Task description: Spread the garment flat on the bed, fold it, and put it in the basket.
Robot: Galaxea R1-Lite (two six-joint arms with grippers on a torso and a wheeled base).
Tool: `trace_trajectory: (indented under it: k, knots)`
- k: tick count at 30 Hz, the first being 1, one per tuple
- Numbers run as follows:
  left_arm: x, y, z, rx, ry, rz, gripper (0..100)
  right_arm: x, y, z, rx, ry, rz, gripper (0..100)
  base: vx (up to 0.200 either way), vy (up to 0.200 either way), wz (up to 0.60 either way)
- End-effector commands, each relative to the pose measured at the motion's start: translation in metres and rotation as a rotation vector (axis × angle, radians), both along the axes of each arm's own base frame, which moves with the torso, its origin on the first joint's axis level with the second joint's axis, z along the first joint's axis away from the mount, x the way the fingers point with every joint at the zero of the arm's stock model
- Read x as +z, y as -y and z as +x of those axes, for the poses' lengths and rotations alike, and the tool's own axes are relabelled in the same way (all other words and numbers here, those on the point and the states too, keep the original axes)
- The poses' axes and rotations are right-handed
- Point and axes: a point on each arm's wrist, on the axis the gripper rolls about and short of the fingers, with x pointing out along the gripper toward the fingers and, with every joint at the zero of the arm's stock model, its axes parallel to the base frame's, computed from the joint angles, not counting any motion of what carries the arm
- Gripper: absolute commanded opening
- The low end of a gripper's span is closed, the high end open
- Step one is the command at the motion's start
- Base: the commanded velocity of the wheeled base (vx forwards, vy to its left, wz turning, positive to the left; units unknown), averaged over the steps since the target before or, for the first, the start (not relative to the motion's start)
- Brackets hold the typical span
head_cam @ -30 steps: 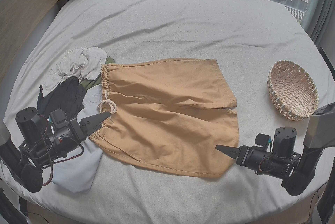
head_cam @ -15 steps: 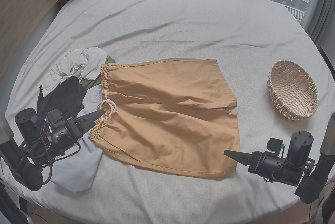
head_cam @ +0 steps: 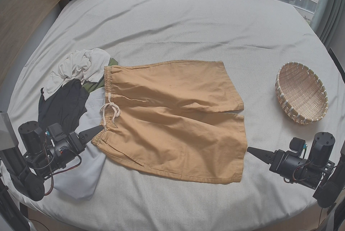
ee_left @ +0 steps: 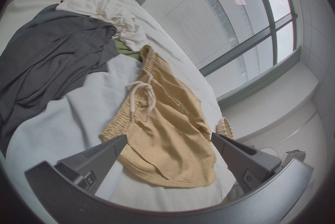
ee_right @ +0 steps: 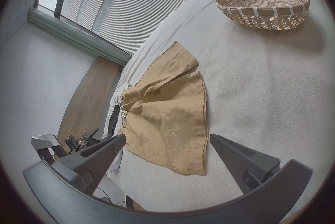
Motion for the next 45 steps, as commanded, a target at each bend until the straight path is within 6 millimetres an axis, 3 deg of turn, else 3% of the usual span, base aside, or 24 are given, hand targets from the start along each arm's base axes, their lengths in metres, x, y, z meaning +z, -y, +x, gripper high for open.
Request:
trace_trajectory:
  k: [1, 6, 30, 31, 40, 45]
  knots:
    - [-0.013, 0.0, 0.003, 0.024, -0.044, 0.021, 100, -0.001, 0.002, -0.003, -0.001, -0.009, -0.004, 100, 0.0, 0.0, 0.0]
    - [-0.028, -0.001, 0.006, 0.027, -0.083, 0.06, 100, -0.001, 0.002, -0.003, -0.004, -0.008, -0.006, 100, 0.0, 0.0, 0.0]
    - [-0.042, -0.005, 0.041, 0.049, -0.063, 0.05, 100, 0.0, 0.0, -0.004, 0.005, -0.006, -0.004, 100, 0.0, 0.0, 0.0]
    - [-0.042, -0.005, 0.041, 0.048, -0.064, 0.05, 0, -0.001, 0.0, -0.004, 0.005, -0.008, -0.003, 100, 0.0, 0.0, 0.0]
    - [-0.045, -0.007, 0.043, 0.05, -0.068, 0.048, 0, -0.012, -0.004, -0.002, 0.022, -0.056, -0.027, 100, 0.0, 0.0, 0.0]
    - [-0.037, -0.007, 0.029, 0.044, -0.074, 0.048, 0, -0.027, -0.01, -0.001, 0.056, -0.108, -0.078, 100, 0.0, 0.0, 0.0]
